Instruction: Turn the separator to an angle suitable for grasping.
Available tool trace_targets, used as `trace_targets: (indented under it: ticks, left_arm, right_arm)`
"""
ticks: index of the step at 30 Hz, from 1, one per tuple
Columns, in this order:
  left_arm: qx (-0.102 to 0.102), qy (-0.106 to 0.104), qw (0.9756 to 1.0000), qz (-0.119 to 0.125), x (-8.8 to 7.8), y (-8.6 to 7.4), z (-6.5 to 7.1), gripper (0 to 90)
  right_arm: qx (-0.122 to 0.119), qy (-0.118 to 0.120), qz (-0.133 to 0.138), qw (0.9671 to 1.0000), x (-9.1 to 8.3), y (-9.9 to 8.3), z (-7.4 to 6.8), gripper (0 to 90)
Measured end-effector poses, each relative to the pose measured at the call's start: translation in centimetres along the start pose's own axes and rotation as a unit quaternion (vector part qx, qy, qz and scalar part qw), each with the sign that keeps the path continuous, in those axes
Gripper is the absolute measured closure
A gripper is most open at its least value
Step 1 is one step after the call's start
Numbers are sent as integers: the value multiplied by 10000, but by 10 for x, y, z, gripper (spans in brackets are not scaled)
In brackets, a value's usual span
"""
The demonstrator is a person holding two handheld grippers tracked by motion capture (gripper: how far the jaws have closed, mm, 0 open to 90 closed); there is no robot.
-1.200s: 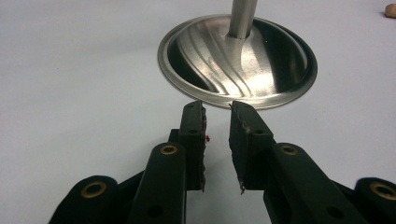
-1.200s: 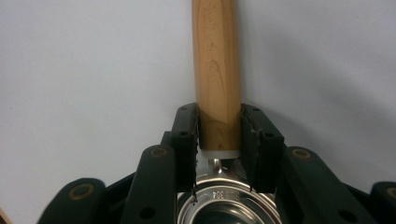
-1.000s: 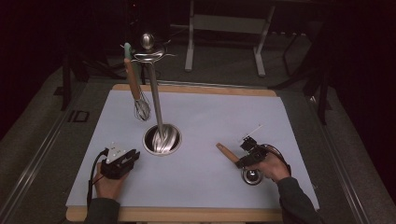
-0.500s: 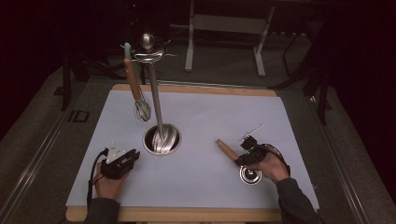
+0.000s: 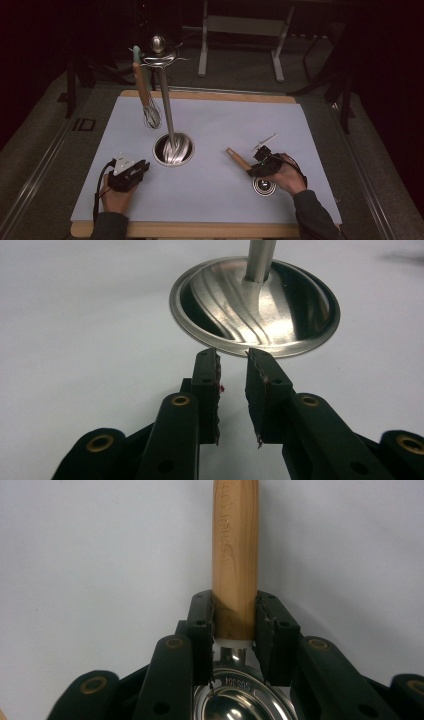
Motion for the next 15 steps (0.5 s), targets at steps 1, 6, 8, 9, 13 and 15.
trace_targets:
  ticks: [1,6,8,9,13,15]
  left_arm:
    - [5,2,10000,-2,0,0,0,756]
    - [0,-3,10000,2,0,0,0,756]
    - [2,-1,10000,0,0,0,0,756]
    - [2,-1,10000,0,0,0,0,756]
    - [5,4,10000,-2,0,0,0,756]
    - [5,4,10000,-2,0,0,0,756]
  right_arm:
    - [-60,1,86,9999,-1,3,-1,706]
    - [-290,58,222,9993,-4,7,-6,706]
    - [-465,58,371,9982,-6,11,-9,707]
    - [-492,65,393,9980,-7,12,-9,706]
    - [-601,42,449,9972,-9,15,-11,707]
    - [-661,15,480,9967,-10,16,-12,706]
Point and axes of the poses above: each handheld gripper's, and its own axes: x roughly forward along the jaws, y roughly out of its top, z roughly to its right, the point moved 9 cm from there along x, roughly forward along the jaws, and after that the axes turned 3 degrees about -z, right-handed, at the moved point
